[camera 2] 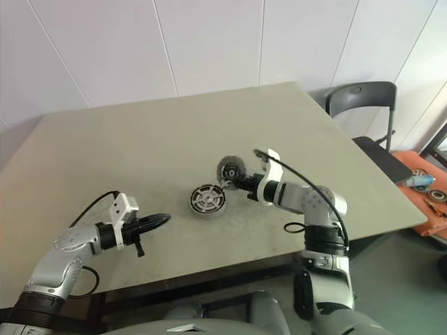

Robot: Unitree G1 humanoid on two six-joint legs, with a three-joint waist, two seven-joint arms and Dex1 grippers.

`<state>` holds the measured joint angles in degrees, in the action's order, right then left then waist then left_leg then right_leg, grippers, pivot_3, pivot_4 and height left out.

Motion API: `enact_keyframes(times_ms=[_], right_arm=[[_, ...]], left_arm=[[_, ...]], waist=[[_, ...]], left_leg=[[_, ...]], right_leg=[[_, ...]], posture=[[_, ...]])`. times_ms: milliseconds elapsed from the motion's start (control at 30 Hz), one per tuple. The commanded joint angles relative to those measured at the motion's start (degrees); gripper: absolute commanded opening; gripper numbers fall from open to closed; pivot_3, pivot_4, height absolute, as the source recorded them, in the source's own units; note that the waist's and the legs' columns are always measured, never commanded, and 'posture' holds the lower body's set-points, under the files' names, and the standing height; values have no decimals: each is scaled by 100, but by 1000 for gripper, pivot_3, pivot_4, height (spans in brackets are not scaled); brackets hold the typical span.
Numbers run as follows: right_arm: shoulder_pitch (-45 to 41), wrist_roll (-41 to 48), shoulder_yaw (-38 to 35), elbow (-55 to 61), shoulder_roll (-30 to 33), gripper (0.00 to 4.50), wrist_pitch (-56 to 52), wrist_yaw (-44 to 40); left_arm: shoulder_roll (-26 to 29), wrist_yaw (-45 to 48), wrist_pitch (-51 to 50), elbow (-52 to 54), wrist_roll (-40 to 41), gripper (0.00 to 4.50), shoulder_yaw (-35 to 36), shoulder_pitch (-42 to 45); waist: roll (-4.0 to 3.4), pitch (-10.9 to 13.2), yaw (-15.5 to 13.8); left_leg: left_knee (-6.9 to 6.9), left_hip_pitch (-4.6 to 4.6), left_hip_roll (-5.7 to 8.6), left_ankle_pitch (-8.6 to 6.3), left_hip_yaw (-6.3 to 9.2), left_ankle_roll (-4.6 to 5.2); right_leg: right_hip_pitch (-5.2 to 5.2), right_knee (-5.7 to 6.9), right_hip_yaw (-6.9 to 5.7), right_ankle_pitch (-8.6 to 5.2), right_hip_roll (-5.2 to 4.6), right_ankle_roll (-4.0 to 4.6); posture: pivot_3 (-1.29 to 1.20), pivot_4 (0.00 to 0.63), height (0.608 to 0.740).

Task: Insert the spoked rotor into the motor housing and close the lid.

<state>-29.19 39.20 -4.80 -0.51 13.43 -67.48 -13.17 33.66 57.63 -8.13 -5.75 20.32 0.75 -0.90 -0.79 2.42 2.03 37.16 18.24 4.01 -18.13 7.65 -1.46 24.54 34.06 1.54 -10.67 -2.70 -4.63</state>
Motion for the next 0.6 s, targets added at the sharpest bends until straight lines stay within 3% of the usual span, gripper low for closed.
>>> enact_keyframes(times_ms=[33,133,233,367,500,600], right_arm=[[86,-949,1214,606,533,17,1239,-735],[300,-1990,2386,943,1186,17,2565,-1425],[373,-2566,2904,1055,1513,17,3423,-1905],[396,-2919,2973,1021,1569,1270,3998,-2200],[561,-2091,2691,1220,1486,2552,3181,-2923],[428,-1507,2238,1067,1460,2552,2729,-3344]], left_arm=[[71,264,524,-505,-59,0,172,204],[44,440,944,-1105,-119,0,195,315],[-19,486,1173,-1283,-159,0,175,306],[-90,375,1169,-1055,-179,0,122,196],[-101,267,1052,-814,-174,0,116,125],[-99,273,1001,-759,-122,0,163,144]], waist=[[2,0,6],[6,-1,7],[12,-2,13],[17,0,6],[23,1,-37],[32,7,-100]], left_leg=[[0,1,0,0,1,0],[1,1,3,0,-1,-1],[0,1,3,-1,-2,-1],[0,0,-1,-1,1,-1],[1,1,-4,-1,7,-1],[2,0,-4,-1,17,-1]], right_leg=[[1,-2,0,1,-1,-2],[0,-5,0,0,-6,-3],[-2,-8,0,-2,-8,-5],[-3,-7,0,-2,-7,-5],[-3,-7,0,-1,-8,-5],[-2,-7,2,-1,-9,-4]], posture=[[0,0,740],[0,0,740],[0,0,740],[0,0,740],[0,0,740],[0,0,740]])
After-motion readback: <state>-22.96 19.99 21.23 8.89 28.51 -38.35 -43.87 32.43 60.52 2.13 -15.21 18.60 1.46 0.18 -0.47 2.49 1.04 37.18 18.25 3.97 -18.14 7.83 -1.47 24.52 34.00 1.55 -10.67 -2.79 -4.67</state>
